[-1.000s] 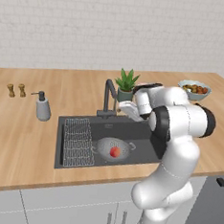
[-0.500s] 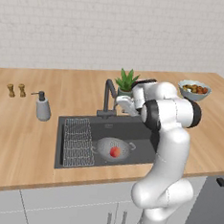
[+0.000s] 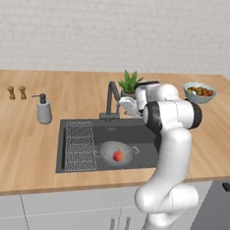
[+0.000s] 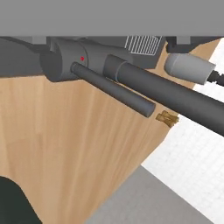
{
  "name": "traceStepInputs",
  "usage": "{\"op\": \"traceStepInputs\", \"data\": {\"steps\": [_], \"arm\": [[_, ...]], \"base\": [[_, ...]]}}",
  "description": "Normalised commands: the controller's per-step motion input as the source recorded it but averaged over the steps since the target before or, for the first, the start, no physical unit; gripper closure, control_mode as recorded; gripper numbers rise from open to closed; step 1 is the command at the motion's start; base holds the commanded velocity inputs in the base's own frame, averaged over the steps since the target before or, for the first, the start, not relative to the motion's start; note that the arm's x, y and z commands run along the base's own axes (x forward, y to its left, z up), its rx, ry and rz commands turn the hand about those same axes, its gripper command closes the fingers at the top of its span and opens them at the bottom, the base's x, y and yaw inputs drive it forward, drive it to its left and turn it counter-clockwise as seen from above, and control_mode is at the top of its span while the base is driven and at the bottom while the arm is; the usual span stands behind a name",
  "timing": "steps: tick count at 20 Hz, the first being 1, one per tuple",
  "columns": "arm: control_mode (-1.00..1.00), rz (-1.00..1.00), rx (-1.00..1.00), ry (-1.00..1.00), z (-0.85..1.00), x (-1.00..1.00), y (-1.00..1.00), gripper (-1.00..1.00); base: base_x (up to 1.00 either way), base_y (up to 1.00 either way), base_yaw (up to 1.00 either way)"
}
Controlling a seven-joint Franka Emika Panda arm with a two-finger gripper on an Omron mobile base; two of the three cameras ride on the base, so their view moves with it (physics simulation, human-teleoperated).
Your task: Put the colander in the sink, put the peach in the colander, and turn on the sink faucet and pour water over the colander.
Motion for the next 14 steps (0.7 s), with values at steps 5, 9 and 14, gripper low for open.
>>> {"op": "traceStepInputs", "data": {"steps": [5,9,14], "arm": [[-1.00,-0.06,0.00,0.00,-0.09,0.05,0.13,-1.00],[-1.00,-0.10,0.00,0.00,-0.09,0.21,0.16,-1.00],[-1.00,-0.11,0.00,0.00,-0.11,0.37,0.09,-1.00]], "base": [[0.00,0.00,0.00],[0.00,0.00,0.00],[0.00,0.00,0.00]]}}
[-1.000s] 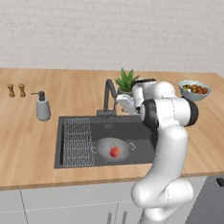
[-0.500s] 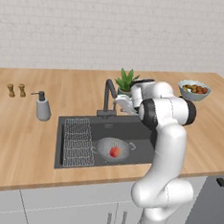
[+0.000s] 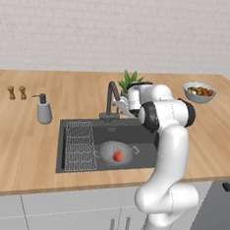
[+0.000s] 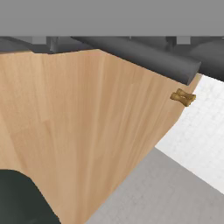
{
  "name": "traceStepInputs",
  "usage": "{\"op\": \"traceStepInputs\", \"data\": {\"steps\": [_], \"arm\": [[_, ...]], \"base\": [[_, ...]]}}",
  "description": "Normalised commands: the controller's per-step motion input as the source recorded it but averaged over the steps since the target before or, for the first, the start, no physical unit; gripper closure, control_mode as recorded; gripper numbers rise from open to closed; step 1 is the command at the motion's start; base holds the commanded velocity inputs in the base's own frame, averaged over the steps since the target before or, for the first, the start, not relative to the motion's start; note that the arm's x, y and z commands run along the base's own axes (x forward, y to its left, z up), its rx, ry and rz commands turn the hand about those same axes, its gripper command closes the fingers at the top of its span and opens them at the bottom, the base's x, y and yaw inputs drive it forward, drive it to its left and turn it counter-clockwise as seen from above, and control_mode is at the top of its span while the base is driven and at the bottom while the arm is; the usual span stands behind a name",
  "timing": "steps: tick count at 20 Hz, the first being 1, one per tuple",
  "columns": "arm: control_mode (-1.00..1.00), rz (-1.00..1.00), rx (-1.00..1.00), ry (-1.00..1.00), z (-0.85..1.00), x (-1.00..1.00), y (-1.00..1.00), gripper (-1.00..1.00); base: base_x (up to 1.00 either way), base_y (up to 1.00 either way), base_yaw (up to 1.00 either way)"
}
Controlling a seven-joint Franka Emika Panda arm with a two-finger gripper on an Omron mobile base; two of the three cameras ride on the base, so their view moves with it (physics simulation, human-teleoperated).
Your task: Put the colander in the sink, put the peach in the colander, and turn on the sink faucet and pour water over the colander.
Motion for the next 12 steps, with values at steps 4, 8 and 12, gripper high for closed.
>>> {"op": "traceStepInputs", "data": {"steps": [4,8,12], "arm": [[-1.00,-0.09,0.00,0.00,-0.15,0.44,0.02,-1.00],[-1.00,-0.08,0.02,0.04,-0.16,0.43,0.00,-1.00],[-1.00,-0.07,0.03,0.07,-0.18,0.37,0.00,-1.00]], "base": [[0.00,0.00,0.00],[0.00,0.00,0.00],[0.00,0.00,0.00]]}}
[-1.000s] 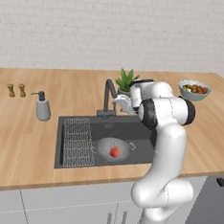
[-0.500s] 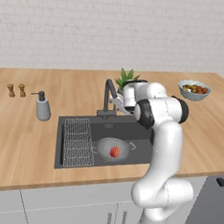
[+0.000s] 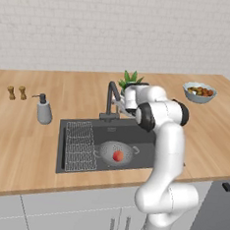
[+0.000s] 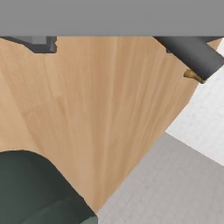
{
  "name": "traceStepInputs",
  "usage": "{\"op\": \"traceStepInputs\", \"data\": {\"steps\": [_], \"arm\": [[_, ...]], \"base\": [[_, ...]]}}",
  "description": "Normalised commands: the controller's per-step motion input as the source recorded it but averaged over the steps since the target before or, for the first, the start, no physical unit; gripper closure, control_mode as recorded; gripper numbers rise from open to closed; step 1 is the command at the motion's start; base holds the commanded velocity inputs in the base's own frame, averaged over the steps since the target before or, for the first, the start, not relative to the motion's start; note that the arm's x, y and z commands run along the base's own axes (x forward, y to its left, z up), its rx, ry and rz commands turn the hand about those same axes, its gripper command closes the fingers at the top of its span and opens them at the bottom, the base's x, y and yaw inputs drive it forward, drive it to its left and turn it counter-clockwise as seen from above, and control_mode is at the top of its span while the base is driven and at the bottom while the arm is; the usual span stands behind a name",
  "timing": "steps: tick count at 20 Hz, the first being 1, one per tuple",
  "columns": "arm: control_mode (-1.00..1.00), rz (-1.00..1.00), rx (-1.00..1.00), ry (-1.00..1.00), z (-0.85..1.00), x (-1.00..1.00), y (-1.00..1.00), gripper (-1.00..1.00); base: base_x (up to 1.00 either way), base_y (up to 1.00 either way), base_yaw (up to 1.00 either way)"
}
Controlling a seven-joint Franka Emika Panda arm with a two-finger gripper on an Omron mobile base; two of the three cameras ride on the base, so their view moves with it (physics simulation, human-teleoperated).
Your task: Put the colander in the sink, put the peach in the colander, and turn on the sink faucet and pour water over the colander.
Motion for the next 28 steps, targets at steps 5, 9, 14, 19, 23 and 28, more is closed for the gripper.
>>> {"op": "traceStepInputs", "data": {"steps": [5,9,14,19,23,28], "arm": [[-1.00,-0.06,0.03,0.08,-0.22,0.25,0.00,-1.00],[-1.00,-0.07,0.02,0.06,-0.16,0.16,0.00,-1.00],[-1.00,-0.09,0.00,0.02,-0.03,0.12,0.00,1.00],[-1.00,-0.11,0.00,0.00,0.00,0.00,-0.27,1.00],[-1.00,-0.11,0.00,0.00,0.00,0.00,-0.64,1.00],[-1.00,-0.11,0.01,0.00,0.00,0.00,-0.83,1.00]], "base": [[0.00,0.00,0.00],[0.00,0.00,0.00],[0.00,0.00,0.00],[0.00,0.00,0.00],[0.00,0.00,0.00],[0.00,0.00,0.00]]}}
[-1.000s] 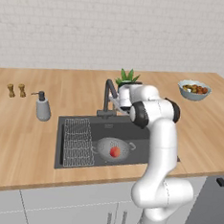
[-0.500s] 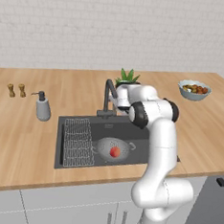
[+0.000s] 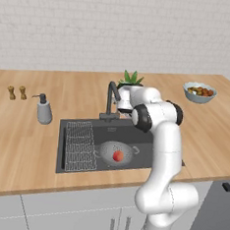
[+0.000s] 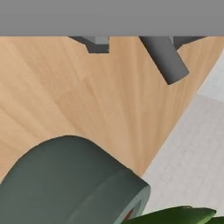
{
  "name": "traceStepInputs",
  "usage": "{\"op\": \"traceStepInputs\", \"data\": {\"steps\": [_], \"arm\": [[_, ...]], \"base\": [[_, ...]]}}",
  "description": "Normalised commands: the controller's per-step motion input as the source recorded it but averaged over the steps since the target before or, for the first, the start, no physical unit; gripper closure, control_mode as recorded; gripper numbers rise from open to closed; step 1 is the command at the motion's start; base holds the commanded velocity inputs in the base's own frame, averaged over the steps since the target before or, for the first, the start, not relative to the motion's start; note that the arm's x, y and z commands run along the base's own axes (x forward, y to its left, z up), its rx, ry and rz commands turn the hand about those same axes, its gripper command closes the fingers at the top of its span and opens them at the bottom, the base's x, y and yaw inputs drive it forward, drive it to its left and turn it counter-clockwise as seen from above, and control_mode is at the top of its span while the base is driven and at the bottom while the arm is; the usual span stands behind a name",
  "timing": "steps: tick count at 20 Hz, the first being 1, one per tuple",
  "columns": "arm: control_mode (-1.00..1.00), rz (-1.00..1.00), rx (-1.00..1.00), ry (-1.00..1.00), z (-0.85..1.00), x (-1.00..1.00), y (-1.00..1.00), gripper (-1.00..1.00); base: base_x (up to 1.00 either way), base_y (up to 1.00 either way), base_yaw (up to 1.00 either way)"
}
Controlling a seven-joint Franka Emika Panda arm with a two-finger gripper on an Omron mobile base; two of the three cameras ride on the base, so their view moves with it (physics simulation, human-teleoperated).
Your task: Put the colander in the sink, put the peach in the colander, and turn on the sink faucet and pour water over the colander.
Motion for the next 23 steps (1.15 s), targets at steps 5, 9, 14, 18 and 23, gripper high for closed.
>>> {"op": "traceStepInputs", "data": {"steps": [5,9,14,18,23], "arm": [[-1.00,-0.10,0.04,0.00,0.00,-0.09,-0.98,1.00],[-1.00,-0.09,0.06,0.00,0.00,-0.22,-1.00,1.00],[-1.00,-0.06,0.09,0.00,0.00,-0.32,-1.00,1.00],[-1.00,-0.01,0.11,0.00,0.00,-0.38,-0.92,1.00],[-1.00,0.00,0.12,0.00,0.07,-0.37,-0.72,1.00]], "base": [[0.00,0.00,0.00],[0.00,0.00,0.00],[0.00,0.00,0.00],[0.00,0.00,0.00],[0.00,0.00,0.00]]}}
